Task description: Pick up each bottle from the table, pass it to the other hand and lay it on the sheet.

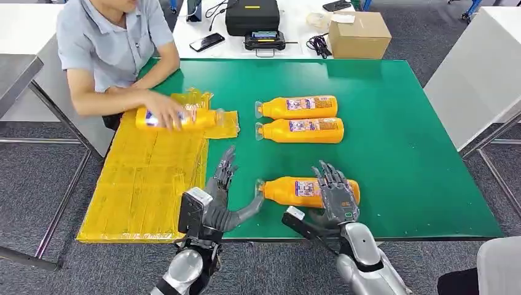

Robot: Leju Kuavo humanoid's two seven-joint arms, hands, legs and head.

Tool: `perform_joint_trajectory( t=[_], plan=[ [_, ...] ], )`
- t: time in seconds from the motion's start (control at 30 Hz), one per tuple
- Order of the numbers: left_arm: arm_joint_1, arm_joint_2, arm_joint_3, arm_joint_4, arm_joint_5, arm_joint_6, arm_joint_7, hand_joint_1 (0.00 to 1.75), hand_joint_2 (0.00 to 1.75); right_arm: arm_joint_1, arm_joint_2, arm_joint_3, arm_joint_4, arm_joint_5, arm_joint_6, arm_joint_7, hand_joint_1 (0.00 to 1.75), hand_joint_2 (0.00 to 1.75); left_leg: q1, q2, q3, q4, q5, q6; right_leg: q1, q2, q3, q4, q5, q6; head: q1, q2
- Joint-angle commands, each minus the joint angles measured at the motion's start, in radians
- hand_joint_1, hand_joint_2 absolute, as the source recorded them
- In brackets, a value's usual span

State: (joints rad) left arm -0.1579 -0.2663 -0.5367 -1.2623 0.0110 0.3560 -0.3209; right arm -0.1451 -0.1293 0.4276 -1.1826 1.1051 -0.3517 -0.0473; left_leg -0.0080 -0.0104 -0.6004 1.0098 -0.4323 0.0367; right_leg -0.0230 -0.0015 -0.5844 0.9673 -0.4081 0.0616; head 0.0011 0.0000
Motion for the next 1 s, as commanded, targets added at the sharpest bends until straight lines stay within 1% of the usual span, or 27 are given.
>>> perform_joint_trajectory(
  t=[0.03,0.1,0.17,0.4,0.43,0.47,0.57,0.7,0.83,0.87,1.0],
  plan=[
    [-0.027,0.049,-0.017,0.056,0.044,-0.071,0.075,0.00,1.75,-0.023,-0.053,-0.008,0.046,-0.101,0.122,-0.010,0.00,1.75,0.001,0.001,0.003,-0.001,-0.001,-0.002,0.001,0.000,0.003,-0.001,-0.001,-0.003,0.000,0.000],
    [-0.027,0.049,-0.017,0.056,0.044,-0.071,0.075,0.00,1.75,-0.023,-0.053,-0.008,0.046,-0.101,0.122,-0.010,0.00,1.75,0.001,0.000,0.004,-0.001,-0.001,-0.002,0.001,-0.001,0.004,-0.001,-0.001,-0.003,0.000,0.000],
    [-0.027,0.049,-0.017,0.056,0.044,-0.071,0.075,0.00,1.75,-0.023,-0.053,-0.008,0.046,-0.101,0.122,-0.010,0.00,1.75,0.001,0.002,0.005,-0.001,-0.002,-0.002,0.001,0.001,0.004,-0.001,-0.001,-0.003,0.000,0.000],
    [-0.027,0.049,-0.017,0.056,0.044,-0.071,0.075,0.00,1.75,-0.023,-0.053,-0.008,0.046,-0.101,0.122,-0.010,0.00,1.75,0.001,0.001,0.003,-0.001,-0.001,-0.002,0.001,0.000,0.003,-0.001,0.000,-0.002,0.000,0.000],
    [-0.027,0.049,-0.017,0.056,0.044,-0.071,0.075,0.00,1.75,-0.023,-0.053,-0.008,0.046,-0.101,0.122,-0.010,0.00,1.75,0.001,0.001,0.005,-0.001,-0.001,-0.003,0.002,0.001,0.004,-0.001,-0.001,-0.003,0.000,0.000],
    [-0.029,0.049,-0.018,0.059,0.048,-0.076,0.080,0.00,1.75,-0.025,-0.052,-0.007,0.052,-0.105,0.129,-0.006,0.00,1.75,0.001,0.001,0.003,-0.001,-0.001,-0.002,0.001,0.000,0.002,-0.001,0.000,-0.002,0.000,0.000],
    [-0.035,0.050,-0.027,0.072,0.056,-0.090,0.094,0.00,1.75,-0.024,-0.077,-0.007,0.076,-0.095,0.149,0.016,0.00,1.75,0.002,0.002,0.006,-0.001,-0.002,-0.003,0.002,0.002,0.006,-0.002,-0.001,-0.004,0.000,0.000],
    [-0.038,0.053,-0.050,0.081,0.052,-0.104,0.106,0.00,1.75,-0.018,-0.101,-0.022,0.077,-0.104,0.162,0.017,0.00,1.75,0.001,-0.001,0.003,-0.001,0.000,-0.001,0.001,-0.001,0.003,-0.001,-0.001,-0.002,0.000,0.000],
    [-0.033,0.058,-0.068,0.083,0.040,-0.112,0.124,0.00,1.75,-0.016,-0.109,-0.033,0.068,-0.110,0.179,0.023,0.00,1.75,0.001,0.000,0.006,-0.001,-0.001,-0.003,0.002,-0.001,0.006,-0.002,-0.001,-0.004,0.000,0.000],
    [-0.033,0.059,-0.070,0.083,0.039,-0.115,0.125,0.00,1.75,-0.019,-0.108,-0.033,0.070,-0.105,0.177,0.027,0.00,1.75,0.000,0.000,0.003,-0.001,0.000,-0.002,0.001,-0.001,0.003,-0.002,0.000,-0.002,0.000,0.000],
    [-0.027,0.063,-0.076,0.073,0.026,-0.116,0.129,0.00,1.75,-0.035,-0.106,-0.028,0.085,-0.071,0.160,0.048,0.00,1.75,0.001,0.001,0.004,-0.001,-0.001,-0.002,0.001,0.000,0.004,-0.001,0.000,-0.002,0.000,0.000]
  ],
)
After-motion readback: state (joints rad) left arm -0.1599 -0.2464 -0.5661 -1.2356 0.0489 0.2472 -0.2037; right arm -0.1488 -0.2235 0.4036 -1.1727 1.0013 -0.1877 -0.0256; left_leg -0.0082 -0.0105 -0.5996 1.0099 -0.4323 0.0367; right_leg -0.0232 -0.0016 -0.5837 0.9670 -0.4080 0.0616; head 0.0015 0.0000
